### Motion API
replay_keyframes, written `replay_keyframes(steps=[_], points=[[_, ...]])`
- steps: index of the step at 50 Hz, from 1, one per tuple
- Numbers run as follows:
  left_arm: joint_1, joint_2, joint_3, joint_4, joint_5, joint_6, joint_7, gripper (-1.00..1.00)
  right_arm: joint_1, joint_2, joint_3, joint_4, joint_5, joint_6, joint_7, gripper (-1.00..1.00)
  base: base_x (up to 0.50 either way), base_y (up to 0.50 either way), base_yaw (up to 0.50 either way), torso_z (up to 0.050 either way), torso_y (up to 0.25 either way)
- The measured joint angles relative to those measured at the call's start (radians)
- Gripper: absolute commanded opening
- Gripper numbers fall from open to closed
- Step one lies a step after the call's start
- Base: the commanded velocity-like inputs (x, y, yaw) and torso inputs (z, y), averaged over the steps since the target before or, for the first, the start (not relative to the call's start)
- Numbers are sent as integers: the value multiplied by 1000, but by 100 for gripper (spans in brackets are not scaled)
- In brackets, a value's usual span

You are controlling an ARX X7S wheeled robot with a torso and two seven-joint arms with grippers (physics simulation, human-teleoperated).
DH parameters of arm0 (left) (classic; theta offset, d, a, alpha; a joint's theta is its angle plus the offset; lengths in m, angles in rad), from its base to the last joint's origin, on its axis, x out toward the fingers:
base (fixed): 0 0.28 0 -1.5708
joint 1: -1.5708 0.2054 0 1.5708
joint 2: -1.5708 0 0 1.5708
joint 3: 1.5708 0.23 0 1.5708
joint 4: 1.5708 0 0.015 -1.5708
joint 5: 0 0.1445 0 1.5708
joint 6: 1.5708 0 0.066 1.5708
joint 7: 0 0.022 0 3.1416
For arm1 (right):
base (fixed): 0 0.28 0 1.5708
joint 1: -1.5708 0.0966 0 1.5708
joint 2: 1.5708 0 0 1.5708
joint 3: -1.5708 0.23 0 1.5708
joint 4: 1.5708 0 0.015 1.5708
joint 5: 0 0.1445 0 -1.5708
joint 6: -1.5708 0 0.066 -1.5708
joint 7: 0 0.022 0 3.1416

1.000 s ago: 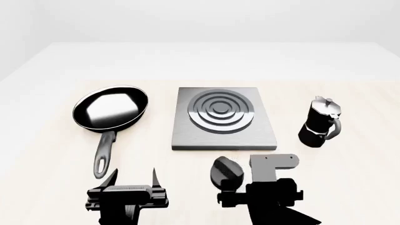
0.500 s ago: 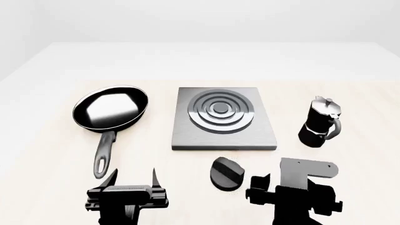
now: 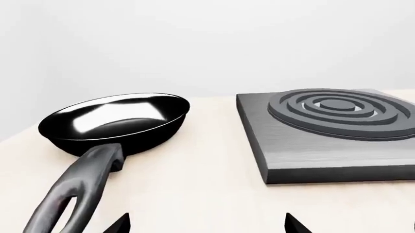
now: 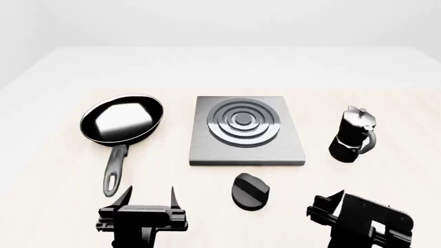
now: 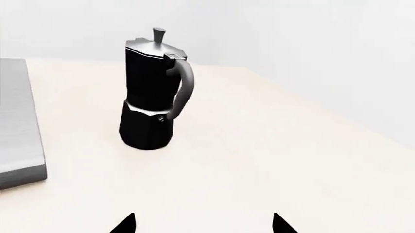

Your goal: Turn on the stove and put the frying pan on it.

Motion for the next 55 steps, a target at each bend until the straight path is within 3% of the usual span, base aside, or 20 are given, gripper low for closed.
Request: replay_keyframes(steps=[14, 22, 40, 55], points=[[3, -8, 5, 28, -5, -29, -14, 100, -41, -3, 5, 158, -59, -271, 20, 100, 0, 0, 0, 0, 0], [-20, -36, -15, 128, -49, -124, -23, 100, -57, -7, 16, 194, -55, -353, 22, 100, 0, 0, 0, 0, 0], [-241, -122, -76, 259, -173, -438, -20, 100, -56, -6, 16, 213, -57, -360, 37, 100, 0, 0, 0, 0, 0], [-472, -141, -89, 55, -178, -533, 2, 100, -49, -5, 14, 227, -50, -351, 41, 100, 0, 0, 0, 0, 0]])
